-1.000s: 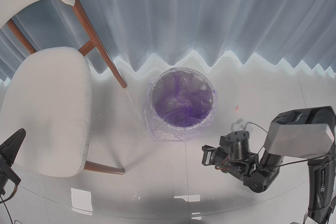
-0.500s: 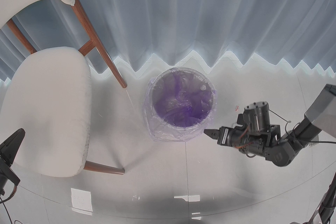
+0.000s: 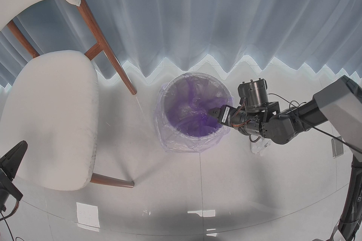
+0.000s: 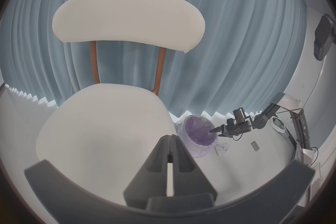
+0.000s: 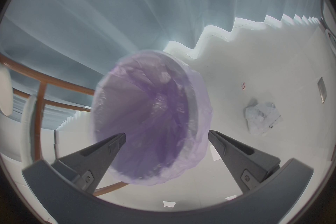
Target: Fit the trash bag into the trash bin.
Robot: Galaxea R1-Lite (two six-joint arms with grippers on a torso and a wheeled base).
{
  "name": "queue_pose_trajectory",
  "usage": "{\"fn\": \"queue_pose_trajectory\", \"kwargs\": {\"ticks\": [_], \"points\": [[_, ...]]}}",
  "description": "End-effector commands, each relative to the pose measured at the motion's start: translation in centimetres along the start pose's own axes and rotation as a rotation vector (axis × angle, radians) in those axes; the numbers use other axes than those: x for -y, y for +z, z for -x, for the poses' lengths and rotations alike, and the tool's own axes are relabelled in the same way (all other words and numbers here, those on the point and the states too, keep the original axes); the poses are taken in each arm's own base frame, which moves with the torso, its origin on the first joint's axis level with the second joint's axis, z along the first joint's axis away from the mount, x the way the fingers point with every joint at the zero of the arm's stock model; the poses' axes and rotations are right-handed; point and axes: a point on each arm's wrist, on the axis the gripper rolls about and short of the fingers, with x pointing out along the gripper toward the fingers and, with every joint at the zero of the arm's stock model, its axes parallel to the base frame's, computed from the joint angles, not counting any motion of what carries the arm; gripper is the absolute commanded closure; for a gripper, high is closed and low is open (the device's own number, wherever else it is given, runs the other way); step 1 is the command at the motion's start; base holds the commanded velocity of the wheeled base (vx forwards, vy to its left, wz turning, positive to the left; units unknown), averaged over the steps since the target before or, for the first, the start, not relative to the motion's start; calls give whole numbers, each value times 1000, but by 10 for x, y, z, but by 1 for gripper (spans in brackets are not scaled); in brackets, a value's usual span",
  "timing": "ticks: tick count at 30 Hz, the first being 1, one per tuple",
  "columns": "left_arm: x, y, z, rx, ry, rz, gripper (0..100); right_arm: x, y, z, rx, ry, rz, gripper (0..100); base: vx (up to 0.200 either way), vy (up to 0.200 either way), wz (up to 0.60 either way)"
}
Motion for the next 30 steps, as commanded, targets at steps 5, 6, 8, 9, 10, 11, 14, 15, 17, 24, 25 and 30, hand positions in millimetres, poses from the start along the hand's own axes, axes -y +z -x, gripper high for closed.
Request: {"fn": "queue_pose_trajectory", "kwargs": {"ticks": [5, 6, 8, 9, 10, 11, 14, 15, 17, 24, 25, 30], "points": [[0, -3, 1, -14, 5, 4, 100, 11, -14, -39, -26, -47, 29, 0, 0, 0, 0], [0, -3, 1, -15, 4, 4, 100, 11, -14, -41, -25, -46, 29, 0, 0, 0, 0], [-1, -5, 1, -23, 6, 4, 100, 11, -16, -51, -15, -59, 29, 0, 0, 0, 0], [0, -5, 1, -21, 5, 2, 100, 11, -15, -54, -7, -64, 29, 0, 0, 0, 0], [-1, -5, 1, -23, 6, -5, 100, 11, -16, -58, -4, -68, 29, 0, 0, 0, 0], [-1, -5, 1, -23, 8, -13, 100, 11, -17, -61, -4, -68, 29, 0, 0, 0, 0], [0, -6, 2, -20, 6, -22, 100, 11, -20, -66, -7, -68, 27, 0, 0, 0, 0], [0, -6, 2, -20, 6, -22, 100, 12, -21, -67, -8, -69, 29, 0, 0, 0, 0], [0, -5, 2, -18, 6, -23, 100, 12, -23, -69, -13, -70, 30, 0, 0, 0, 0], [0, -5, 2, -14, 5, -24, 100, 14, -26, -72, 1, -75, 31, 100, 0, 0, 0], [0, -4, 2, -12, 5, -24, 100, 14, -27, -72, 0, -75, 32, 100, 0, 0, 0], [0, -4, 4, -3, 4, -28, 100, 14, -21, -62, 20, -65, 58, 100, 0, 0, 0]]}}
